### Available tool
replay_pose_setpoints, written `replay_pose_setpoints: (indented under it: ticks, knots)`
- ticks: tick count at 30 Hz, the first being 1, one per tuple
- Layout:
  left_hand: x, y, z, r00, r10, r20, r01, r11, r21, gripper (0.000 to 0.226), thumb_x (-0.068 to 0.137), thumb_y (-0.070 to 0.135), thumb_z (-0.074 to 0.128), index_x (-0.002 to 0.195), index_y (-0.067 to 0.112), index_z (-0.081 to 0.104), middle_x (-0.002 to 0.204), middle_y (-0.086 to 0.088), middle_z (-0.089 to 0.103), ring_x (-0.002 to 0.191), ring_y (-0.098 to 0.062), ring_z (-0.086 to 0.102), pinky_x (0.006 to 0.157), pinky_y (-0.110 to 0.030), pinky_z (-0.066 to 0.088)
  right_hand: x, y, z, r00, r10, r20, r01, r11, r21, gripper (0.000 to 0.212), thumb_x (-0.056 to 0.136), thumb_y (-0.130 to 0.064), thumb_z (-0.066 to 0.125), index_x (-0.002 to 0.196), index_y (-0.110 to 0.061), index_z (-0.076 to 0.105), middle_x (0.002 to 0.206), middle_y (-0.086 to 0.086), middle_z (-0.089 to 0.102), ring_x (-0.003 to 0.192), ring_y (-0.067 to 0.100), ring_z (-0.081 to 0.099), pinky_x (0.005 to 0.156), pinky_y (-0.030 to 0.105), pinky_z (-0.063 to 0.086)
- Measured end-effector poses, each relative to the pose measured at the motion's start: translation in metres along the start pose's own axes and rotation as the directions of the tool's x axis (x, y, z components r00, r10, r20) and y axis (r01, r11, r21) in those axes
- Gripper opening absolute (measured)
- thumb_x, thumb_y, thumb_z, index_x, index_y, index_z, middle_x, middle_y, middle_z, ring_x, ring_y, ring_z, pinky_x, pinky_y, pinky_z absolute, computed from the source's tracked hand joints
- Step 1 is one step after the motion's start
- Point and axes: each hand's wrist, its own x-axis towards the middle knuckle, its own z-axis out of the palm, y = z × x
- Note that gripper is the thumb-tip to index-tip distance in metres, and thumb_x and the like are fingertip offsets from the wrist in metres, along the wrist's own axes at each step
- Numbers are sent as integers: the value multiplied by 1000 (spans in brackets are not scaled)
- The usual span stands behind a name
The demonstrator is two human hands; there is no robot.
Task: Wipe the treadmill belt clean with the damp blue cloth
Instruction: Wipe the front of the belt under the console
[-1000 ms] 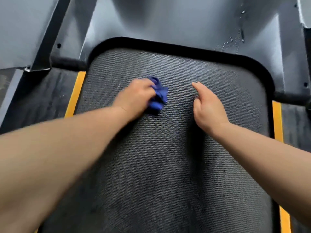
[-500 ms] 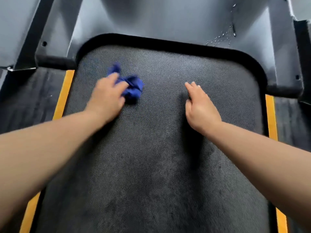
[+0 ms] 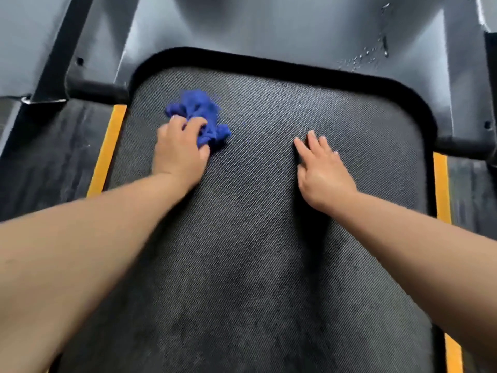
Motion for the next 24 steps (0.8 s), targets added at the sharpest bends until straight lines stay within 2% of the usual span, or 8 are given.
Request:
replay_pose_setpoints:
  ticks: [2, 5, 7, 9, 13, 17, 21, 24]
  knots:
    - [-18, 23, 1, 999, -28, 29, 30, 998, -63, 32, 79, 30, 56, 104, 12, 63, 102, -22, 56, 94, -40, 52, 84, -43, 37, 1, -1, -1, 1000, -5, 1, 5, 1000, 3, 57, 97, -23, 34, 151, -22, 16, 160, 6, 5, 146, 27, 4, 117, 46, 9]
    - [-46, 52, 9, 909, 412, 58, -402, 905, -138, 36, 74, 32, 47, 96, 11, 65, 86, -16, 59, 78, -36, 56, 74, -40, 45, 6, 1, -9, 1000, 14, -10, -14, 1000, 11, 58, 96, -22, 35, 151, -22, 17, 160, 5, 6, 146, 26, 5, 117, 46, 10]
    - [-30, 40, 5, 842, 530, 98, -518, 846, -128, 39, 75, 29, 47, 107, 11, 61, 86, -16, 59, 76, -35, 56, 71, -41, 50, 7, 2, -11, 999, 28, -20, -28, 1000, 6, 58, 96, -22, 36, 150, -22, 18, 160, 6, 7, 146, 26, 6, 117, 46, 10]
    - [-3, 6, -3, 901, 424, 87, -427, 904, 13, 38, 76, 22, 49, 110, 9, 61, 91, -22, 59, 82, -40, 57, 74, -46, 49, 6, 0, -10, 999, 41, -25, -41, 999, 13, 57, 96, -22, 35, 150, -21, 18, 160, 6, 7, 146, 26, 6, 117, 46, 9]
    - [19, -77, -29, 997, -75, 19, 71, 983, 171, 39, 83, 16, 49, 119, 4, 57, 116, -30, 51, 105, -45, 48, 90, -50, 39, 11, -16, -9, 999, -46, -26, 45, 999, -22, 58, 96, -23, 35, 151, -22, 16, 160, 5, 6, 146, 27, 5, 116, 46, 9]
    - [-35, -42, -26, 981, 167, 94, -173, 983, 59, 47, 72, 28, 38, 104, 4, 63, 96, -23, 62, 90, -40, 57, 85, -44, 40, 27, -51, -14, 986, -165, 0, 165, 985, -44, 58, 97, -23, 35, 151, -23, 15, 160, 4, 4, 147, 25, 3, 117, 45, 7]
    - [-50, -43, -29, 853, 493, 170, -487, 870, -78, 45, 75, 24, 43, 108, 4, 66, 97, -20, 63, 77, -36, 61, 75, -38, 53, 36, -80, -6, 978, -205, 34, 207, 977, -58, 57, 98, -25, 32, 151, -25, 12, 160, 1, 1, 147, 23, 0, 117, 44, 5]
    - [-10, -71, -35, 923, 364, 124, -370, 929, 28, 40, 78, 13, 49, 115, 4, 63, 109, -24, 61, 89, -41, 59, 84, -41, 48, 39, -92, 3, 986, -161, 37, 162, 986, -31, 56, 98, -26, 31, 151, -26, 12, 160, 0, 0, 147, 22, -2, 118, 43, 4]
